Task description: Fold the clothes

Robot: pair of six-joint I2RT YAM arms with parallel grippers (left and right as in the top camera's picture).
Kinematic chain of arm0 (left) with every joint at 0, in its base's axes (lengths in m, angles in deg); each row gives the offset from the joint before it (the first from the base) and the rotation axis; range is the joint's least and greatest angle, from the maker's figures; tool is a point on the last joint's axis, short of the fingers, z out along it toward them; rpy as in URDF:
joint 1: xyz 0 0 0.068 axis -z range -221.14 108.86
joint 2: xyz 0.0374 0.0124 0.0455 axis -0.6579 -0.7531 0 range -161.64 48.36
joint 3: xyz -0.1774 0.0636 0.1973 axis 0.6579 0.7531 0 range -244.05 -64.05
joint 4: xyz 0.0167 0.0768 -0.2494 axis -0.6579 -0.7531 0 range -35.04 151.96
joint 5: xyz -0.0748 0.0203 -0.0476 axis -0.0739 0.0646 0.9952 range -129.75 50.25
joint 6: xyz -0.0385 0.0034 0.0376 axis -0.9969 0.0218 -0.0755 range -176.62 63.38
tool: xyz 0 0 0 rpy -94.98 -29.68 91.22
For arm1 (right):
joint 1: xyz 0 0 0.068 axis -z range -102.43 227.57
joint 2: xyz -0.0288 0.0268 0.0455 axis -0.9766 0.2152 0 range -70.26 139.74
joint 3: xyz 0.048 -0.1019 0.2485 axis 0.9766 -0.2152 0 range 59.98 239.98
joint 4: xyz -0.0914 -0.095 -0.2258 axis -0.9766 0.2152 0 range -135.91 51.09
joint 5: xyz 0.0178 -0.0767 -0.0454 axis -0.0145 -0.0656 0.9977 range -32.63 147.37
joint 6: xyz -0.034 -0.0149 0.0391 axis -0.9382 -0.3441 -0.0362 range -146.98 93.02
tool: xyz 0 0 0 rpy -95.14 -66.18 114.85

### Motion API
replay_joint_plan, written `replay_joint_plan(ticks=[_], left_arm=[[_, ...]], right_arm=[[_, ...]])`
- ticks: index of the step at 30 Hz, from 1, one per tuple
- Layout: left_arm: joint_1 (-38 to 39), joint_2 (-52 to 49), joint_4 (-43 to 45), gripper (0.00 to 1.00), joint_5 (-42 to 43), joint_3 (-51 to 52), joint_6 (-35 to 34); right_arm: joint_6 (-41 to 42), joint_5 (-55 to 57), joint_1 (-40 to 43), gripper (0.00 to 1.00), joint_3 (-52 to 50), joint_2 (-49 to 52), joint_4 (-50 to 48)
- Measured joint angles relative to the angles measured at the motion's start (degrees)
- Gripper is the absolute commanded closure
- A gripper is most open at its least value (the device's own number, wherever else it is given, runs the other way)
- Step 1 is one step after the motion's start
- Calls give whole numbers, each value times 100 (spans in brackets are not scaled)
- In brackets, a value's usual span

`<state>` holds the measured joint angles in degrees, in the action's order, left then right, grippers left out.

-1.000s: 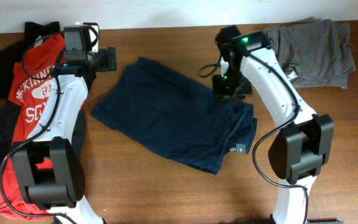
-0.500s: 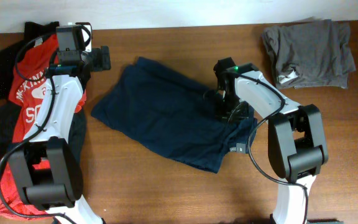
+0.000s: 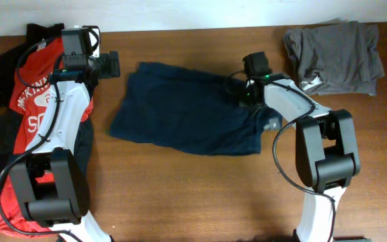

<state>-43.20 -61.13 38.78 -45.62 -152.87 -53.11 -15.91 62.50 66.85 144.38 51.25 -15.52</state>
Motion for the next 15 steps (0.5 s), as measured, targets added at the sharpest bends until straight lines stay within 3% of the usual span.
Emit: replay_joint_plan(ticks=[4,6,8,12,15], left_arm=[[0,0,-162,1,37,0,-9],[0,0,-258,1,127,0,-15],[0,-2,-350,1,275,0,-26],[0,-125,-557,1,407,0,-28],[0,-273,-675,1,472,0,-28]], right_arm=[[-319,-46,142,74,-22,61,-815],[-389,-85,142,69,-26,63,-1051],[-514,-249,142,53,-28,70,-1322],[-579,-573,142,18,553,101,-299],[-595,-811,142,13,1609,138,1375]])
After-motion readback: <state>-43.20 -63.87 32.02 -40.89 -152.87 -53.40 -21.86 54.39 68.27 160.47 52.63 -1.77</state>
